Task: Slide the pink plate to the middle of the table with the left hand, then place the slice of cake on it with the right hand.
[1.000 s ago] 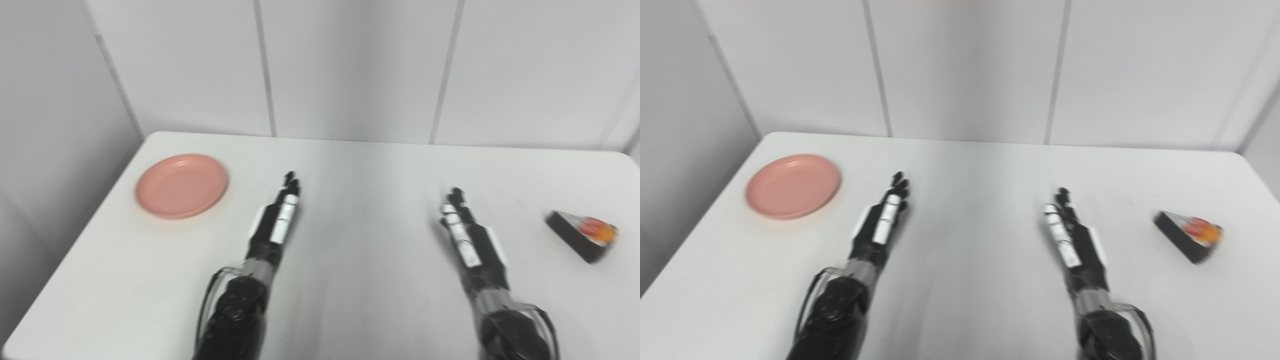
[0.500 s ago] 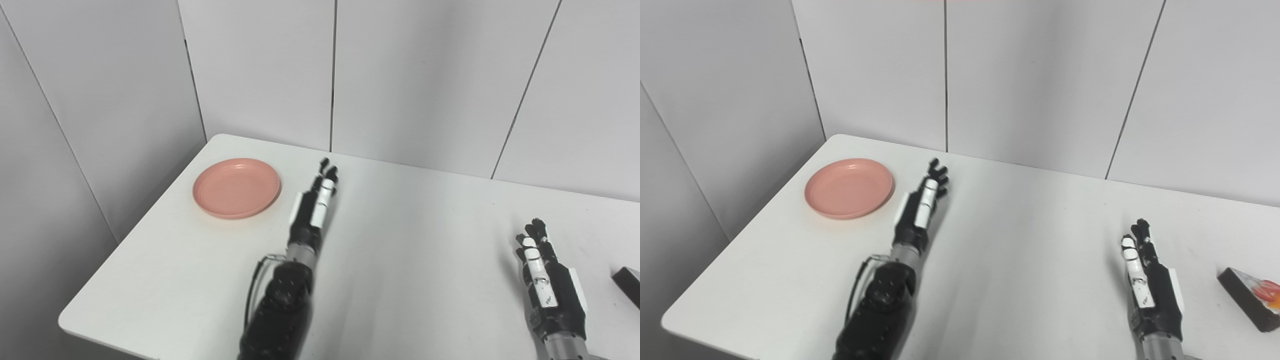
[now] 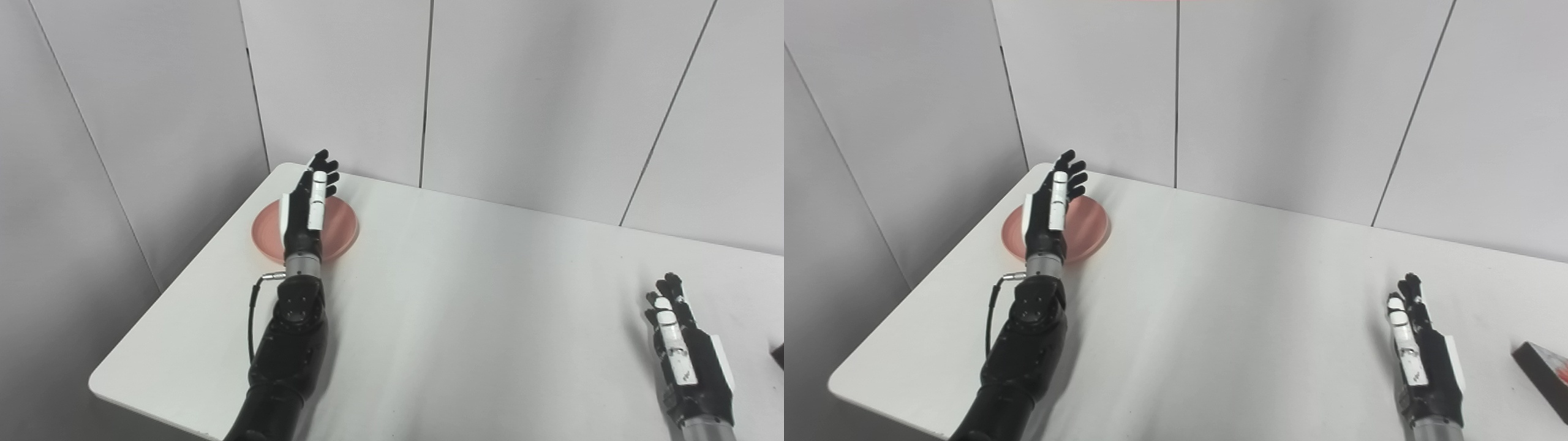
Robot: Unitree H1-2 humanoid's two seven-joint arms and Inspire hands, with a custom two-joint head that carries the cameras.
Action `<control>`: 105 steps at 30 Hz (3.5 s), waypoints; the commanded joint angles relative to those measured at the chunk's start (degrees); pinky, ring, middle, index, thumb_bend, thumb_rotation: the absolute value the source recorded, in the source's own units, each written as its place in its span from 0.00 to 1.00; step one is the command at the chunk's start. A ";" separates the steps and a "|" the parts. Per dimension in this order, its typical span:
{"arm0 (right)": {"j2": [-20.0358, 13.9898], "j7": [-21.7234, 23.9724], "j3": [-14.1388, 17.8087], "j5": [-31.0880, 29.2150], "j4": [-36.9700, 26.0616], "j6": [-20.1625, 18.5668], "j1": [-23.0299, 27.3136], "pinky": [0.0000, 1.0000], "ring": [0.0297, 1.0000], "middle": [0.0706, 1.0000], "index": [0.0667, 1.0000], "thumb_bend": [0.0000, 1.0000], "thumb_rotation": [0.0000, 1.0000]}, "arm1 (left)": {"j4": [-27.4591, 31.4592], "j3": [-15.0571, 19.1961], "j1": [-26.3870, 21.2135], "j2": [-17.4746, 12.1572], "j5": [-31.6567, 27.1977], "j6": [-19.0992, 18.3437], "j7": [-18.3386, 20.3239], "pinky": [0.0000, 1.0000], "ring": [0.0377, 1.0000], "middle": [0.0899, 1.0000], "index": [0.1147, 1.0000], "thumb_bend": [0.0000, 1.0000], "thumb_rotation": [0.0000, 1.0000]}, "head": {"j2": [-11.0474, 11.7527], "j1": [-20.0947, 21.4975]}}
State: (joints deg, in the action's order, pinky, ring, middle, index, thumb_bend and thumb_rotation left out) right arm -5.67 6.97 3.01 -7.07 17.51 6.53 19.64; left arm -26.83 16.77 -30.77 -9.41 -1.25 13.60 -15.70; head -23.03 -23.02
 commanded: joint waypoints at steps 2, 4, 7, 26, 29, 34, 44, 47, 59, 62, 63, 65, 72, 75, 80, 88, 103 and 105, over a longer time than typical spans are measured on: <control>-0.40 0.11 0.48 -0.18 0.11 2.71 -0.57 1.00 0.97 0.98 0.99 0.41 0.80 | -0.40 0.78 -3.12 -2.80 0.97 3.58 -2.08 0.78 0.76 0.76 0.75 0.72 1.00 | 0.05 -0.19; -0.48 0.49 0.55 -0.52 0.37 3.21 -0.53 1.00 0.97 0.99 0.99 0.40 0.80 | -1.42 1.67 -2.92 -4.22 0.55 3.88 -2.71 0.79 0.76 0.75 0.75 0.71 1.00 | 0.16 -0.33; -0.78 0.74 0.45 -0.39 0.88 3.80 -0.33 1.00 0.97 0.99 0.99 0.37 0.81 | -2.72 3.85 -3.03 -5.65 -1.18 2.90 -4.04 0.81 0.74 0.73 0.74 0.73 1.00 | 0.17 -0.63; -1.08 0.69 0.70 -1.40 -1.78 1.42 -1.11 1.00 0.98 1.00 1.00 0.38 0.81 | -23.11 7.39 -5.00 -13.24 -4.46 12.61 -7.33 0.82 0.80 0.79 0.78 0.67 1.00 | -0.01 -2.06; -1.11 0.36 0.61 -0.93 -1.78 1.70 -1.12 1.00 0.98 0.99 1.00 0.37 0.81 | -24.97 6.06 -4.92 -14.01 -4.69 12.19 -5.52 0.86 0.84 0.81 0.80 0.70 1.00 | -0.10 -2.17; -1.06 0.23 0.54 -0.75 -2.50 1.08 -1.27 1.00 0.98 0.99 0.99 0.36 0.82 | -27.02 4.89 -5.74 -14.07 -6.62 10.83 -2.17 0.88 0.86 0.84 0.85 0.76 1.00 | -0.22 -2.31; -0.89 0.28 0.59 -1.25 -4.16 -0.05 -1.81 1.00 0.98 0.99 1.00 0.36 0.81 | -27.06 3.99 -6.21 -12.35 -11.52 9.75 4.60 0.90 0.88 0.85 0.86 0.76 1.00 | -1.07 -2.41; -0.88 0.23 0.58 -1.22 -4.30 -0.15 -1.81 1.00 0.98 0.99 0.99 0.36 0.81 | -26.16 3.48 -6.15 -11.96 -12.06 7.83 5.72 0.94 0.89 0.87 0.87 0.76 1.00 | -1.17 -2.42; -0.81 0.66 0.66 -2.17 -5.14 -0.94 -2.08 1.00 0.98 1.00 1.00 0.38 0.81 | -23.83 1.81 -6.17 -10.12 -12.60 2.38 9.55 1.00 0.93 0.90 0.91 0.75 1.00 | -1.86 -2.34; -0.74 0.51 0.67 -2.18 -5.17 -0.96 -2.08 1.00 0.98 0.99 1.00 0.39 0.80 | -23.56 1.39 -6.15 -9.73 -13.26 1.95 10.50 0.99 0.93 0.90 0.91 0.75 1.00 | -1.95 -2.25; -0.77 0.51 0.60 -2.09 -5.31 -1.06 -2.09 1.00 0.98 0.99 1.00 0.39 0.80 | -23.45 1.25 -6.17 -9.58 -13.48 1.72 11.00 0.98 0.93 0.90 0.90 0.75 1.00 | -2.08 -2.11; -0.75 0.47 0.54 -2.04 -5.63 -1.40 -2.14 1.00 0.98 0.99 1.00 0.38 0.81 | -23.19 0.95 -6.15 -9.40 -13.87 1.24 11.97 0.98 0.93 0.90 0.90 0.76 1.00 | -2.15 -2.05; -0.53 0.11 0.33 -1.59 -5.90 -1.62 -2.13 1.00 0.98 0.99 1.00 0.40 0.81 | -22.28 1.14 -6.23 -8.03 -17.90 0.32 17.15 0.92 0.89 0.88 0.87 0.75 1.00 | -2.31 -1.52; -0.16 -0.32 0.52 -1.60 -5.45 -1.29 -1.97 1.00 0.97 0.98 0.99 0.42 0.78 | -22.32 0.91 -6.39 -7.46 -18.17 0.15 18.06 0.88 0.86 0.84 0.83 0.78 1.00 | -2.38 -1.38; -0.22 -0.60 0.09 -0.65 -6.23 -1.95 -2.11 1.00 0.96 0.98 0.99 0.44 0.80 | -21.32 0.81 -6.27 -6.54 -19.54 -1.61 21.11 0.84 0.83 0.81 0.81 0.78 1.00 | -2.60 -0.99; 0.26 -0.80 0.08 -0.62 -6.11 -1.08 -1.98 1.00 0.96 0.97 0.98 0.40 0.76 | -19.05 -0.79 -5.94 -5.02 -19.10 -3.90 23.42 0.80 0.81 0.79 0.78 0.77 1.00 | -2.70 -0.73; 0.64 -1.06 -0.04 -0.54 -6.63 -1.69 -2.11 1.00 0.96 0.97 0.97 0.40 0.75 | -14.69 -3.75 -4.83 0.01 -18.48 -7.20 24.54 0.85 0.87 0.86 0.85 0.76 1.00 | -3.09 -0.09; 0.47 -1.03 -0.09 -0.40 -6.49 -1.86 -2.08 1.00 0.96 0.97 0.97 0.42 0.75 | -14.03 -4.33 -4.58 0.81 -18.15 -7.67 24.64 0.89 0.90 0.88 0.87 0.76 1.00 | -3.16 0.03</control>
State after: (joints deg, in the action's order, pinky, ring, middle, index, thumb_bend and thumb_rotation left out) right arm -5.27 5.80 2.82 -7.27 12.70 4.63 16.58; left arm -42.32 13.14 -34.50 -8.65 -20.00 6.53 8.31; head -26.10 -23.03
